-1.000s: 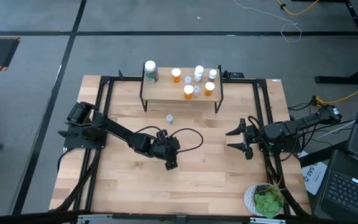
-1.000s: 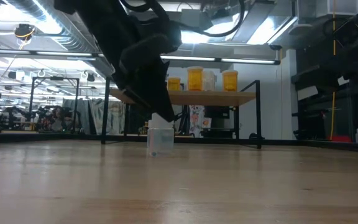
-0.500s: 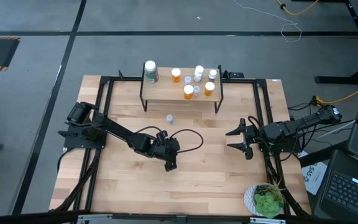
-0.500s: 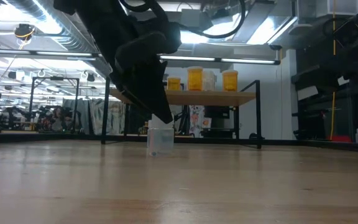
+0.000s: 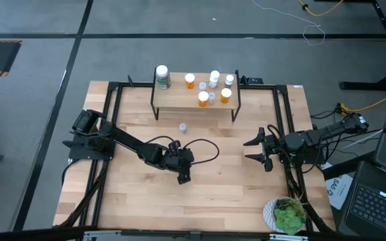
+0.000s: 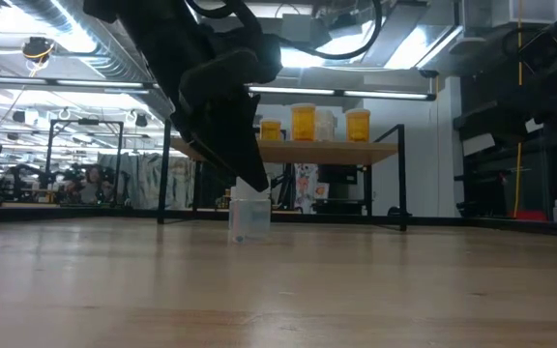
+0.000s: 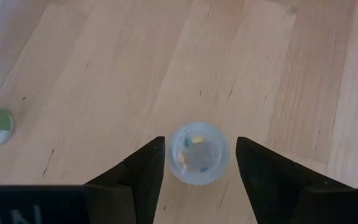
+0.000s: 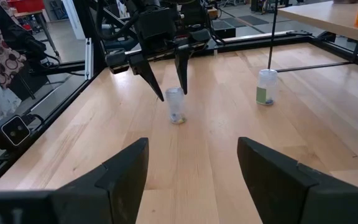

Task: Pick and place medicine bottles onto shelf by color
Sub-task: Put the bottom transparent pill bottle on the shelf

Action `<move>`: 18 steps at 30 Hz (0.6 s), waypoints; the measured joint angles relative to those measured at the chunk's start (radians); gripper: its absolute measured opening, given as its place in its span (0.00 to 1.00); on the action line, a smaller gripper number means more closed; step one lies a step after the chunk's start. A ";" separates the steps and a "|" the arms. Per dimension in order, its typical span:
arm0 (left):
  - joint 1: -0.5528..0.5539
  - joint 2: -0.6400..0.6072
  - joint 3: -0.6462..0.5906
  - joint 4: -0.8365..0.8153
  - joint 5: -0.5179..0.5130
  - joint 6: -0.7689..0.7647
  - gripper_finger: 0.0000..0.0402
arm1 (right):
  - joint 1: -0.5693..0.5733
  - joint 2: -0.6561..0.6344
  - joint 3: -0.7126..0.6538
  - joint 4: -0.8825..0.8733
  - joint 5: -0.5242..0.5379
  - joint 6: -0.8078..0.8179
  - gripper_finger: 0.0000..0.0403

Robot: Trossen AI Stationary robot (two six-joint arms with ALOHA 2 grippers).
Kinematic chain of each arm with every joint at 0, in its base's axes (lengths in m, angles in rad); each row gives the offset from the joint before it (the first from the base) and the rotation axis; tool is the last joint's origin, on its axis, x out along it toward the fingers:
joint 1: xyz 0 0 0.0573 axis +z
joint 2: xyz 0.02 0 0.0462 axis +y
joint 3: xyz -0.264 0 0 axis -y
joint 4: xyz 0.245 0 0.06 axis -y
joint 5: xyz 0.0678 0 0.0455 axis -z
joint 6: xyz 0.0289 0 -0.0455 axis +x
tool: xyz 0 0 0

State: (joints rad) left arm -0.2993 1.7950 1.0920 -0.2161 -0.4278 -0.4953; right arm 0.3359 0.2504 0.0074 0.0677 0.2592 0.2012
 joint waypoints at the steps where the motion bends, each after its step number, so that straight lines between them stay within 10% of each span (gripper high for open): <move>1: 0.000 0.000 0.000 0.000 0.000 0.000 0.48 | 0.000 0.000 0.000 0.000 0.000 0.000 0.62; 18: 0.000 0.000 0.000 0.000 0.000 0.008 0.48 | 0.000 0.000 0.000 0.000 0.000 -0.001 0.62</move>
State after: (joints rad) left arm -0.2996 1.7950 1.0920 -0.2161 -0.4278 -0.4877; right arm 0.3359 0.2503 0.0074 0.0677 0.2596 0.2002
